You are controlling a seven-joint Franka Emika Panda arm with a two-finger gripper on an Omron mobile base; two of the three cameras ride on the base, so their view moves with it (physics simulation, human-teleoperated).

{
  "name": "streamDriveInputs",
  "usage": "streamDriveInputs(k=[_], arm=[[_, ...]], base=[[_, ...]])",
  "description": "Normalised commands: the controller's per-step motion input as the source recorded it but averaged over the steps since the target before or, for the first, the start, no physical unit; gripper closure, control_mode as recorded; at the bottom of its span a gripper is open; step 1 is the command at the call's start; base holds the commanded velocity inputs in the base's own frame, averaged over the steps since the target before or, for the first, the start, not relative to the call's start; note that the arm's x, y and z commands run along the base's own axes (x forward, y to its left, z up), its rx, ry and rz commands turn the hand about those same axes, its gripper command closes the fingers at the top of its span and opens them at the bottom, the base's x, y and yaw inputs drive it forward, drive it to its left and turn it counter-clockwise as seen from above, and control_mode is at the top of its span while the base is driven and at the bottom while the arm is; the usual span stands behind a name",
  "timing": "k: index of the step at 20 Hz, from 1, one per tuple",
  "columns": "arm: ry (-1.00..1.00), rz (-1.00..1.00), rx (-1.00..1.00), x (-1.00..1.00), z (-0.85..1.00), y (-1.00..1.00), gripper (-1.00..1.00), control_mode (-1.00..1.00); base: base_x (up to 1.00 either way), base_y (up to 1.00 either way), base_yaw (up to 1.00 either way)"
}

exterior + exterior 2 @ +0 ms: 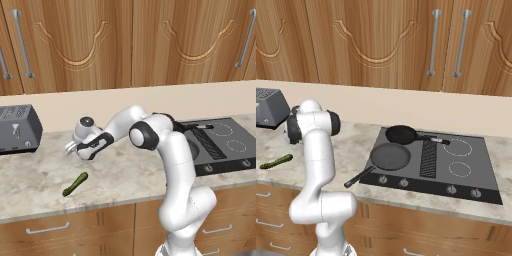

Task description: Place both pans onto different burners. Then place the squash and the fish on different pans.

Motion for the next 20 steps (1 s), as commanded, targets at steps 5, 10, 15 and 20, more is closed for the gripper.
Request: streamDriveInputs(k=[5, 10, 15, 20], arm=[[-0.03, 0.00, -0.04, -0.19, 0.11, -0.17, 1.00, -1.00], [-0.07, -0.04, 0.00, -0.30, 0.41, -0.30, 1.00, -1.00], [-0.09, -0.07, 0.00, -0.35, 0.43, -0.38, 1.00, -1.00], [-0.06, -0.09, 0.00, -0.21, 0.08, -0.56, 1.00, -1.00]], base=[[0.00, 0.00, 0.00], [0.00, 0.00, 0.00], [0.00, 0.00, 0.00], [0.00, 0.00, 0.00]])
